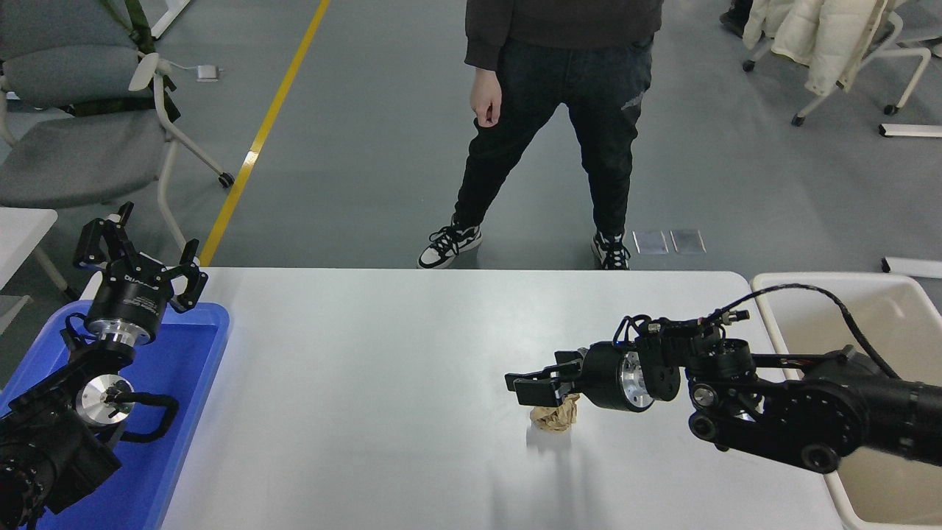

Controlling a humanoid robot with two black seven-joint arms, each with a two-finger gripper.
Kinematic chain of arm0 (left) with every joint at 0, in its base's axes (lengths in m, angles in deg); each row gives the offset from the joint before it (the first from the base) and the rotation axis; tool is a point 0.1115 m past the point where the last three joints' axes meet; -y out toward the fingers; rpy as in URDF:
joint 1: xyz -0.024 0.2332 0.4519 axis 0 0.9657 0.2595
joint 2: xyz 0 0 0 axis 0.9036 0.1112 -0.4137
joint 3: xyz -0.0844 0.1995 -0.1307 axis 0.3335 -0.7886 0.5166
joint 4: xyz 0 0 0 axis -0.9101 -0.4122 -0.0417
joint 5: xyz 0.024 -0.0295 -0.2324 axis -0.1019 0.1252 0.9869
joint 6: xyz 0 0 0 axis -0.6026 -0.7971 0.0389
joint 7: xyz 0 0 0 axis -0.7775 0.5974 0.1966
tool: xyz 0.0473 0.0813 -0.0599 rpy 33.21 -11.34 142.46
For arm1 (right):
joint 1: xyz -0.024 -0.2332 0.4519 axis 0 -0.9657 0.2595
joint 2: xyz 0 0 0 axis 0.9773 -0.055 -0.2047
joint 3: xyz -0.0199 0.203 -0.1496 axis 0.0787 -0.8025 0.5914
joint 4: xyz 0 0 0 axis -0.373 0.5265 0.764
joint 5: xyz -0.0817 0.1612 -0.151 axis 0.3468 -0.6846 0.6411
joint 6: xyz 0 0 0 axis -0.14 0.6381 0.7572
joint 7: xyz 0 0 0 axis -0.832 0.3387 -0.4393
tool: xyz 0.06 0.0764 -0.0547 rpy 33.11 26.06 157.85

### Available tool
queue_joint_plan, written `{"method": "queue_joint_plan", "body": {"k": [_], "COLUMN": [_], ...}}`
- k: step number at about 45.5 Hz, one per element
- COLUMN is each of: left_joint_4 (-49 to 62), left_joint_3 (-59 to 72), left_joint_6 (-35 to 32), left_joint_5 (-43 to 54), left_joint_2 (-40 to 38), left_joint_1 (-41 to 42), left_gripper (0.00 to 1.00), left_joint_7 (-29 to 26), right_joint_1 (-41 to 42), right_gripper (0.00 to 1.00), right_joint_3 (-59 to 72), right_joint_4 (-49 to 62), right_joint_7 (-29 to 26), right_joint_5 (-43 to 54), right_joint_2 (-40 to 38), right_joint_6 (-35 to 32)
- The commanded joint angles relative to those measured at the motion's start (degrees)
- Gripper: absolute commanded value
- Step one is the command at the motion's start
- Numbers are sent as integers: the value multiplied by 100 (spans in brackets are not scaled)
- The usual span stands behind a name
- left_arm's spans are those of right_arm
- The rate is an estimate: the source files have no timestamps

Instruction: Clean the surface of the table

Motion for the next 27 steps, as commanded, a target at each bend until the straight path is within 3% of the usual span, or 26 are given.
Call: {"method": "queue_joint_plan", "body": {"k": [1,27], "left_joint_4": [1,2], "left_joint_3": [0,-9], "left_joint_6": [0,0], "left_joint_5": [0,0], "left_joint_2": [0,8], "left_joint_1": [-7,2], "left_gripper": [100,100], "left_joint_7": [0,0], "right_joint_1": [-159,-502], "right_gripper": [99,99], "right_joint_3": [450,442], "right_joint_4": [868,1238], "right_joint_7": [167,176], "right_joint_5": [664,594], "right_joint_2": [540,575], "right_joint_6": [587,1097]}}
